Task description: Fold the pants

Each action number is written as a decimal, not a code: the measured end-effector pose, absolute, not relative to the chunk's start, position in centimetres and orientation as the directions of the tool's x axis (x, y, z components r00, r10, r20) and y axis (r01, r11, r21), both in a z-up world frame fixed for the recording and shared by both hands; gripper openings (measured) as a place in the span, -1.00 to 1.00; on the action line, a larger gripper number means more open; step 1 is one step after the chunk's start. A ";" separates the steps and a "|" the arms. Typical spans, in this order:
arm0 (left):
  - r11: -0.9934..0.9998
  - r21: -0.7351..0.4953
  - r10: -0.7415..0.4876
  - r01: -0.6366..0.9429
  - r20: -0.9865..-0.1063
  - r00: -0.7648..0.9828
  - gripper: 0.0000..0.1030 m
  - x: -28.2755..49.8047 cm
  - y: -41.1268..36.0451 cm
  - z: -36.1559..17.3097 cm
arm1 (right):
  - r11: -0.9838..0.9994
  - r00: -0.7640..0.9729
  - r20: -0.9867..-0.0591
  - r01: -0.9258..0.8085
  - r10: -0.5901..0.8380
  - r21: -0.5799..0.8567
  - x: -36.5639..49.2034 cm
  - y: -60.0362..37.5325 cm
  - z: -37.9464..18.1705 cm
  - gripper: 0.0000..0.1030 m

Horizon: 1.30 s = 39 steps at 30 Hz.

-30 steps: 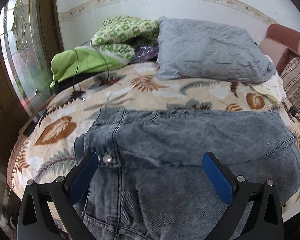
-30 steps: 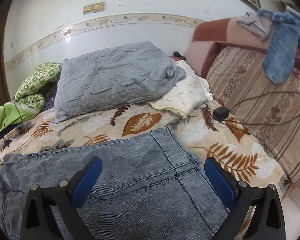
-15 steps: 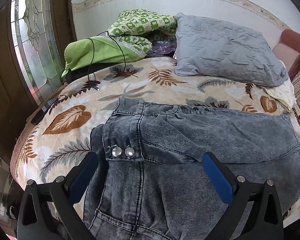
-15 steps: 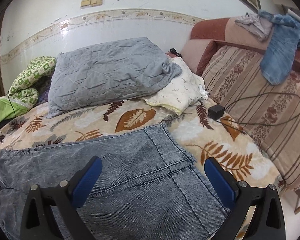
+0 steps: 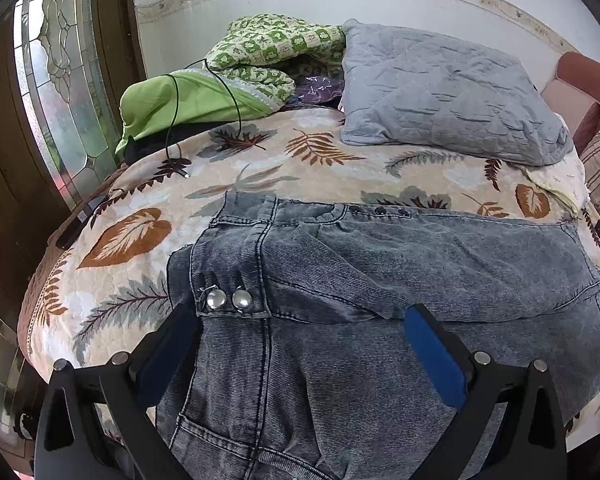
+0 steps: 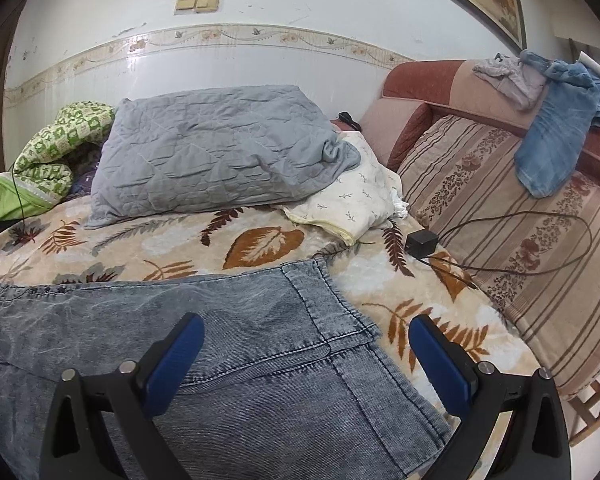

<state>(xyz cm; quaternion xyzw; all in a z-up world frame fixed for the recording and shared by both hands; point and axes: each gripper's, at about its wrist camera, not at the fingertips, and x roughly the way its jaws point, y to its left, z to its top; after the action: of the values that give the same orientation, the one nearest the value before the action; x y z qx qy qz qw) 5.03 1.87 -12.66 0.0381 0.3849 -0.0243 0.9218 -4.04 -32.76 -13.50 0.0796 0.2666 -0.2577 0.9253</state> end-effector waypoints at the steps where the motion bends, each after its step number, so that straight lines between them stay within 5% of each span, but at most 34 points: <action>1: 0.996 0.055 -0.014 0.075 -0.713 0.701 1.00 5.1 1.8 -12.7 | 0.855 0.724 -0.536 0.519 -0.434 0.010 -4.0 -32.8 -13.5 1.00; 19: 0.988 0.151 0.090 0.040 -0.764 0.639 1.00 18.4 8.4 -9.2 | 0.837 0.630 -0.690 0.543 -0.356 0.063 5.3 -38.4 -15.9 1.00; 33: 0.999 -0.002 -0.016 0.044 -0.941 0.338 1.00 28.7 10.0 -16.2 | 0.843 0.561 -0.751 0.538 -0.347 0.012 13.2 -44.2 -18.0 1.00; 36: 0.998 -0.006 -0.024 0.058 -0.949 0.313 0.89 29.7 9.4 -17.4 | 0.845 0.547 -0.770 0.535 -0.329 0.019 13.6 -45.9 -19.0 1.00; 39: 0.997 -0.045 -0.061 0.065 -0.961 0.270 0.56 30.5 8.9 -18.7 | 0.843 0.531 -0.791 0.537 -0.303 0.037 13.9 -47.6 -20.1 1.00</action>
<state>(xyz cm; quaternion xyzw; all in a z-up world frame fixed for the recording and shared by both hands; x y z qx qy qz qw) 30.52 8.93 -18.69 0.0015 0.6030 -0.0394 0.7968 13.90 -47.60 -20.08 0.1396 0.4188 -0.2432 0.8637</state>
